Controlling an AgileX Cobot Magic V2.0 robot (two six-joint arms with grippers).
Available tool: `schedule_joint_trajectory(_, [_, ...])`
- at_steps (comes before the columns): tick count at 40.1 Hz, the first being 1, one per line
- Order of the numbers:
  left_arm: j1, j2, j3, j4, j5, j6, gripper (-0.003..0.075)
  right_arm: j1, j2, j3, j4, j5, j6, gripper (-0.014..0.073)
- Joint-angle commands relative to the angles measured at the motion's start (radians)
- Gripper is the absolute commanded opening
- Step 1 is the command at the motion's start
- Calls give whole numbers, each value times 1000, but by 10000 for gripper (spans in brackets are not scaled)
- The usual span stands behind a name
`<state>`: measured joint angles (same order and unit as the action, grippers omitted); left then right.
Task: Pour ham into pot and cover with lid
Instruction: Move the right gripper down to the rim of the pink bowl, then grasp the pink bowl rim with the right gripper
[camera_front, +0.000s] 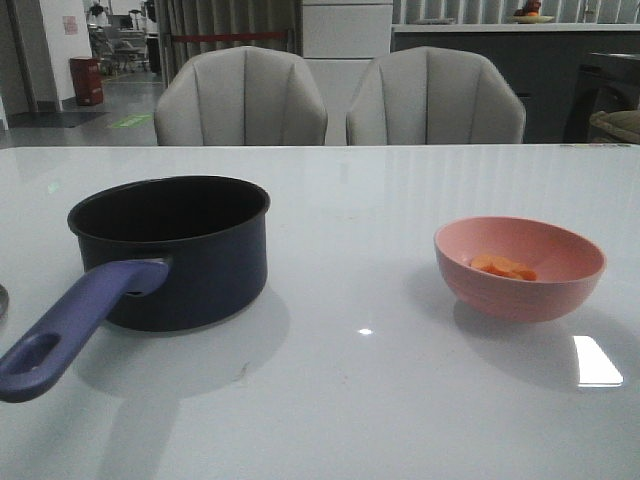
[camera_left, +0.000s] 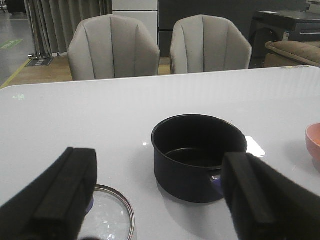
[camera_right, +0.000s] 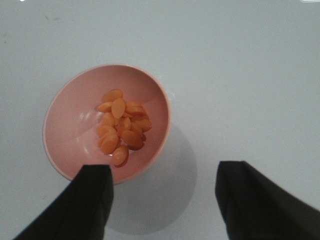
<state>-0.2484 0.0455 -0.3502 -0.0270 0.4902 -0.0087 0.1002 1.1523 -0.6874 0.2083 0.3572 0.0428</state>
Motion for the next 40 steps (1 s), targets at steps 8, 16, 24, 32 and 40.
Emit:
schedule_joint_trajectory(8, [-15,13,-26,-1,-71,-9,552,-15,293,-305,54,149,-4,544])
schedule_joint_trajectory(16, [-15,13,-26,-1,-71,-9,552,-76,493,-450,54,263,-4,544])
schedule_joint_trajectory(24, [-15,13,-26,-1,-71,-9,552,-91,617,-531,74,336,-56,544])
schedule_joint_trajectory(32, [-15,13,-26,-1,-71,-9,552,-90,679,-562,132,345,-126,458])
schedule_joint_trajectory(40, [-15,13,-26,-1,-71,-9,552,-90,712,-567,136,349,-128,120])
